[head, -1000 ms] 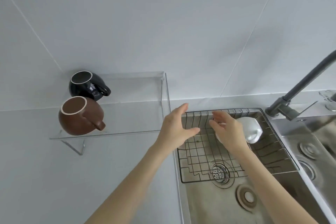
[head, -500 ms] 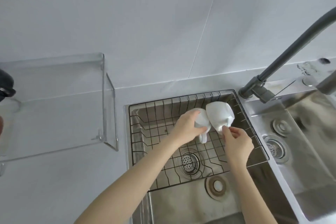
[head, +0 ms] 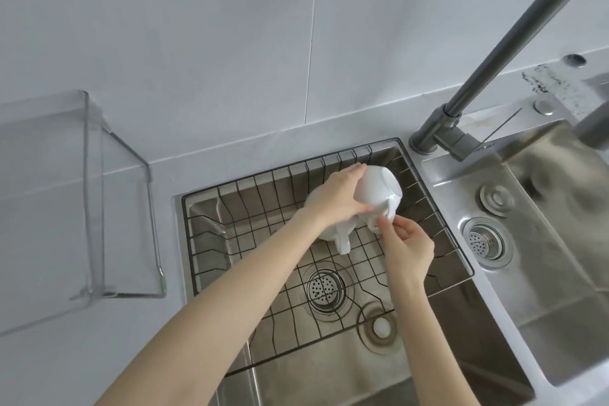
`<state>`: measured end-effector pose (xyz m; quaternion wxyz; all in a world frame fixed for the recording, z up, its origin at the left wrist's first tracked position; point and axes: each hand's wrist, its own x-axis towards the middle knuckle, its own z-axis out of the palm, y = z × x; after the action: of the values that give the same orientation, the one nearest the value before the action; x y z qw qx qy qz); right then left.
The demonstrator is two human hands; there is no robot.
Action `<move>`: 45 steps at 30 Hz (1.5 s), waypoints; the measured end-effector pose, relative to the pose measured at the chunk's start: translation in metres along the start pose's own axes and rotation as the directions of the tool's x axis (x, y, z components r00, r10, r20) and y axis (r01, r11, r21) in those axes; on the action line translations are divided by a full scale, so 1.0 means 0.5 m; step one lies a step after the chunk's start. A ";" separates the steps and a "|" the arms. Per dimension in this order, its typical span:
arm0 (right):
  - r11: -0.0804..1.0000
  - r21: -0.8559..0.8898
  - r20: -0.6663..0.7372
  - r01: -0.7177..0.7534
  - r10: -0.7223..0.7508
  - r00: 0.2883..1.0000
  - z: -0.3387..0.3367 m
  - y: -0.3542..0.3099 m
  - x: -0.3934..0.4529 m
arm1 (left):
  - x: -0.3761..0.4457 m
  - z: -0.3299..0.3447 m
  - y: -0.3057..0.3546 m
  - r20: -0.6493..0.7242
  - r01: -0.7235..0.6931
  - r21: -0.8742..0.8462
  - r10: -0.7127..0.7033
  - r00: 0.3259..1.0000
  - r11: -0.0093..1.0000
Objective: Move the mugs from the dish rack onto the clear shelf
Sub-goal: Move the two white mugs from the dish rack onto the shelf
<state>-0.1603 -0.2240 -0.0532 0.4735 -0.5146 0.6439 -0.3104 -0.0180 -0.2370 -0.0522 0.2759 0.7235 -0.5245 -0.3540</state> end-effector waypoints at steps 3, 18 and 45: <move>0.999 0.033 0.001 0.006 -0.006 1.000 -0.004 -0.009 -0.005 | -0.013 -0.011 0.007 -0.032 0.013 -0.010 -0.014 0.999 1.000; 0.883 0.255 0.258 0.393 -0.454 0.853 0.030 -0.264 -0.248 | -0.347 -0.300 0.109 -0.671 -0.120 0.056 0.127 0.731 0.991; 0.790 0.142 0.684 0.597 -0.514 0.517 0.403 -0.365 -0.427 | -0.550 -0.511 -0.193 -0.824 0.092 -0.307 -0.313 0.472 0.947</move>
<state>0.0989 -0.0528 0.0986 0.5240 -0.7952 0.2359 -0.1934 0.1865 0.0610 0.0874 0.5349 0.8243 -0.1830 -0.0302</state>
